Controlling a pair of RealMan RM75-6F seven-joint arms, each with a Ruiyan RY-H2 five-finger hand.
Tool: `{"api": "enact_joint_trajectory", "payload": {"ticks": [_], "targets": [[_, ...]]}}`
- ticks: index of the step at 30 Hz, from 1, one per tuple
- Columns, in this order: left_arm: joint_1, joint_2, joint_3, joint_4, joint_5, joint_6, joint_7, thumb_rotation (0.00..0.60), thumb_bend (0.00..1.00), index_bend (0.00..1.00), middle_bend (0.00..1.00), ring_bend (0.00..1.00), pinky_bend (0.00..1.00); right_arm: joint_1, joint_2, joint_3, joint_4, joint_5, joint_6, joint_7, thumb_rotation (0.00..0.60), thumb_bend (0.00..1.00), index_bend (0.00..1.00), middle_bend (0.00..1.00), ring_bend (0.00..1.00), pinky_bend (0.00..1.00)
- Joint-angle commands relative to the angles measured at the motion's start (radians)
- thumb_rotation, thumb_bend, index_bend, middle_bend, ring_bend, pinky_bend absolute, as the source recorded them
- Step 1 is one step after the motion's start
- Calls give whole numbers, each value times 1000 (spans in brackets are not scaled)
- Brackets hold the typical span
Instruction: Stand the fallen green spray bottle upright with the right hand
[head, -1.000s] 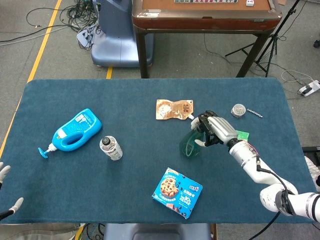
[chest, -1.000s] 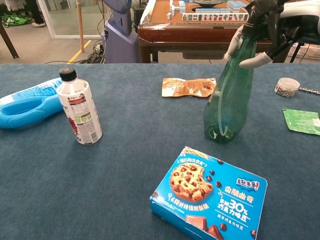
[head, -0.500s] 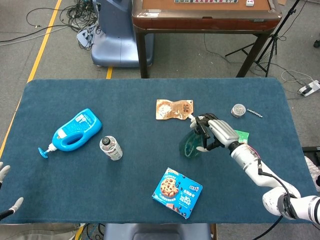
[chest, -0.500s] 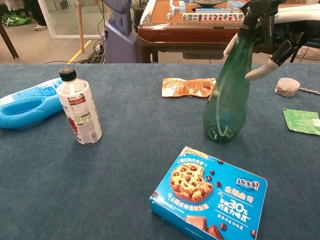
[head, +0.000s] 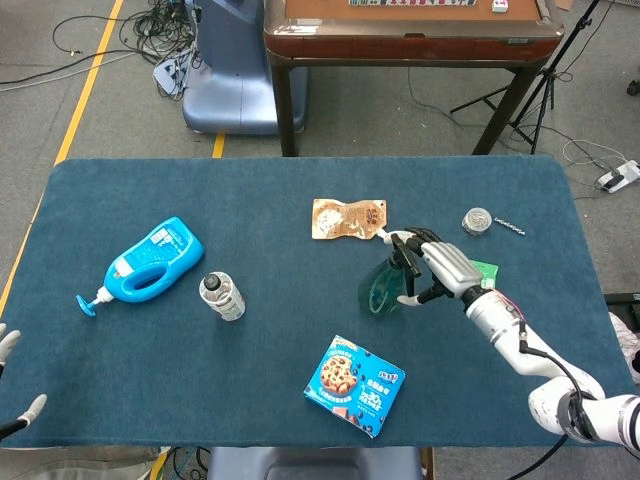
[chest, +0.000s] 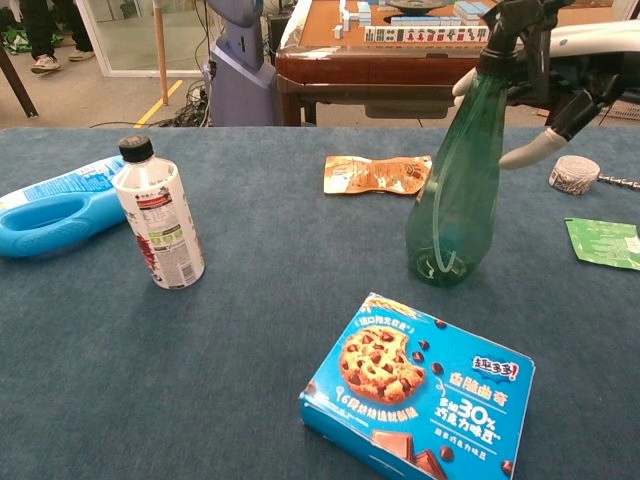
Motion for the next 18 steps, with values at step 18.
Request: {"api": "enact_joint_trajectory", "payload": {"ticks": [18], "targets": [[-19,1,-9,-10,10,-10,2,600,255,69,0,56,20,-280,167,-109,-156,-44,391,-282,600,282,188,195,30,0]]}}
